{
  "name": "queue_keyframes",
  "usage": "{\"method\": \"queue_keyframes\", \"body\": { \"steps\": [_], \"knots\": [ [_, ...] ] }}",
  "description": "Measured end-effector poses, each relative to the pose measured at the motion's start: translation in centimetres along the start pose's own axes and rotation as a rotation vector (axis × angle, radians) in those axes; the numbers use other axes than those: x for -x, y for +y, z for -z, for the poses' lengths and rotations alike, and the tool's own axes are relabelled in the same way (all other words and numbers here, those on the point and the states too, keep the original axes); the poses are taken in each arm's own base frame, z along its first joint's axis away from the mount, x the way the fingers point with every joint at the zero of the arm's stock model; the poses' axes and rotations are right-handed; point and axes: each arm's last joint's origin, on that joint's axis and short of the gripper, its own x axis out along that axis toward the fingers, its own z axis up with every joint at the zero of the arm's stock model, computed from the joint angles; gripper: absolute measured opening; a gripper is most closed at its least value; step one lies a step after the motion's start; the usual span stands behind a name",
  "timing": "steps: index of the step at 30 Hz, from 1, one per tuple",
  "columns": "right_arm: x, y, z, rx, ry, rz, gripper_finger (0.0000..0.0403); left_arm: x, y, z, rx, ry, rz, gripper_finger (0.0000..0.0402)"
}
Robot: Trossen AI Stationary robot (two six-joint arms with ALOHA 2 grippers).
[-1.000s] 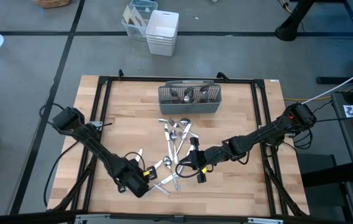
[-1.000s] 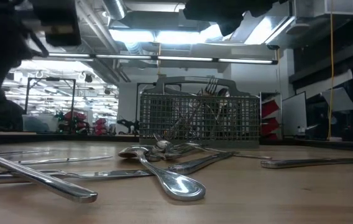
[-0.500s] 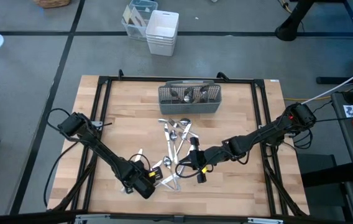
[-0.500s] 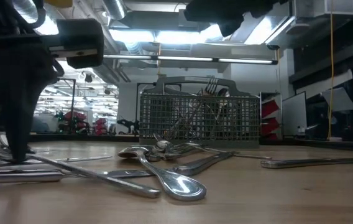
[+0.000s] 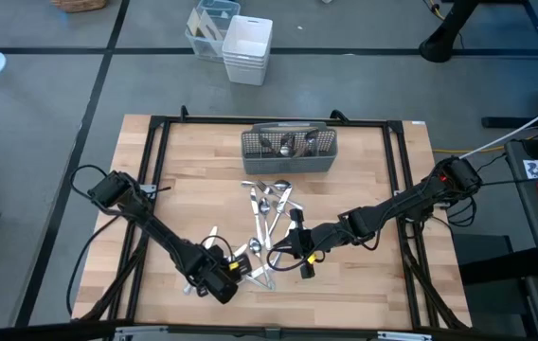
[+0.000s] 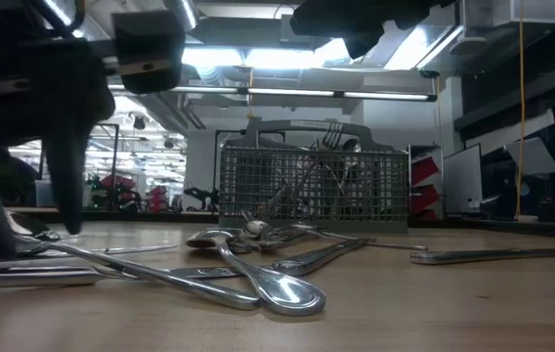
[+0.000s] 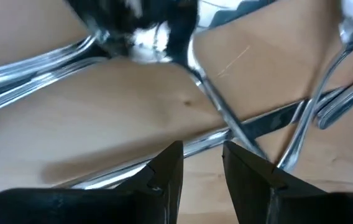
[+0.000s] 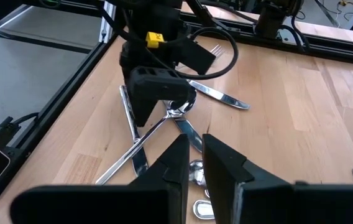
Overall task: Sort silverware
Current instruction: Put the spoon into the silverware rack
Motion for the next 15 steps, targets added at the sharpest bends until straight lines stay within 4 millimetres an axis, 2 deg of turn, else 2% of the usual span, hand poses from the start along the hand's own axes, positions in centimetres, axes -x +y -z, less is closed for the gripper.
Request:
{"method": "queue_keyframes", "body": {
  "steps": [8,15],
  "knots": [
    [0.0,0.0,0.0,0.0,0.0,0.0,0.0049,-0.3,-1.1,-0.8,-0.003,-0.058,0.061,0.0107],
    [0.0,0.0,0.0,0.0,0.0,0.0,0.0049,-0.3,-1.0,-1.0,-0.006,-0.077,0.051,0.0107]
  ]
}}
